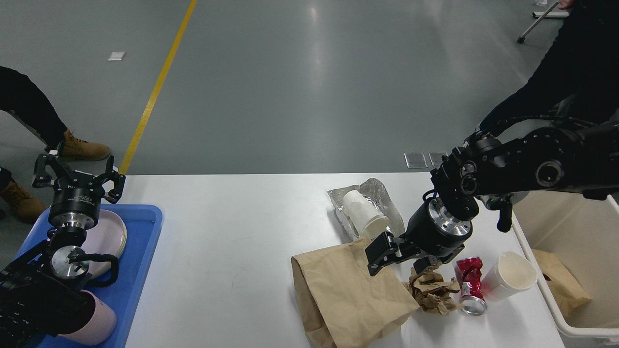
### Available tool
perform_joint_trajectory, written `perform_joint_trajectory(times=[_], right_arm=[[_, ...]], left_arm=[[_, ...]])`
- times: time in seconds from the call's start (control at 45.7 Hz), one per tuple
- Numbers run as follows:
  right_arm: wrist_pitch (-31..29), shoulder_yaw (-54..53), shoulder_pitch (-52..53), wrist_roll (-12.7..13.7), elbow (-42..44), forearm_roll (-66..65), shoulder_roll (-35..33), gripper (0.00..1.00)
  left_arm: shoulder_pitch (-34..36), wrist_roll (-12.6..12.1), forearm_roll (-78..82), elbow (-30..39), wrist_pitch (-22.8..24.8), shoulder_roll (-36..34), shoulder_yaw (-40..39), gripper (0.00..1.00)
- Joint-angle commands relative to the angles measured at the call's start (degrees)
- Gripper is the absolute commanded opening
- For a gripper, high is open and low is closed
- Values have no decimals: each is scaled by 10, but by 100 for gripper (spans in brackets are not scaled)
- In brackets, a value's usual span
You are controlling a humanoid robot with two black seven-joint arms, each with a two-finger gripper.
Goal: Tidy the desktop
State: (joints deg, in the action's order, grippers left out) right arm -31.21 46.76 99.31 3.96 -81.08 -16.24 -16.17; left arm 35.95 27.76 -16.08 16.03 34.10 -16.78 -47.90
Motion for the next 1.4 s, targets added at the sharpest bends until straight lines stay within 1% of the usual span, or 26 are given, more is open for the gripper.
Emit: perform_joint_trajectory(times=[0.0,0.241,0.372,0.547,0.657,0.723,0.832,0.941,0.963,1.095,1.314,1.379], right_arm=[[1,-3,-29,0,29,-5,26,100],[1,-18,-80,-1,91,-7,68,100],[2,-22,-104,-1,119,-5,73,100],[21,-23,-138,-1,148,-7,83,100],[33,-23,-159,0,156,-7,90,100],[37,-22,-173,0,164,-7,90,95],[39,-21,-184,0,174,-7,94,95],[32,-23,-171,0,169,-5,92,98],[32,-23,-169,0,168,-5,91,100],[30,-23,-164,0,169,-5,88,100],[44,-24,-196,1,177,-5,95,100],[58,-24,-203,1,177,-5,98,96]], left_arm=[[0,0,0,0,0,0,0,96],[0,0,0,0,0,0,0,96],[0,0,0,0,0,0,0,96],[0,0,0,0,0,0,0,96],[0,0,0,0,0,0,0,96],[0,0,0,1,0,0,0,96],[0,0,0,0,0,0,0,96],[0,0,0,0,0,0,0,96],[0,0,0,0,0,0,0,96],[0,0,0,1,0,0,0,96],[0,0,0,0,0,0,0,96],[0,0,0,0,0,0,0,96]])
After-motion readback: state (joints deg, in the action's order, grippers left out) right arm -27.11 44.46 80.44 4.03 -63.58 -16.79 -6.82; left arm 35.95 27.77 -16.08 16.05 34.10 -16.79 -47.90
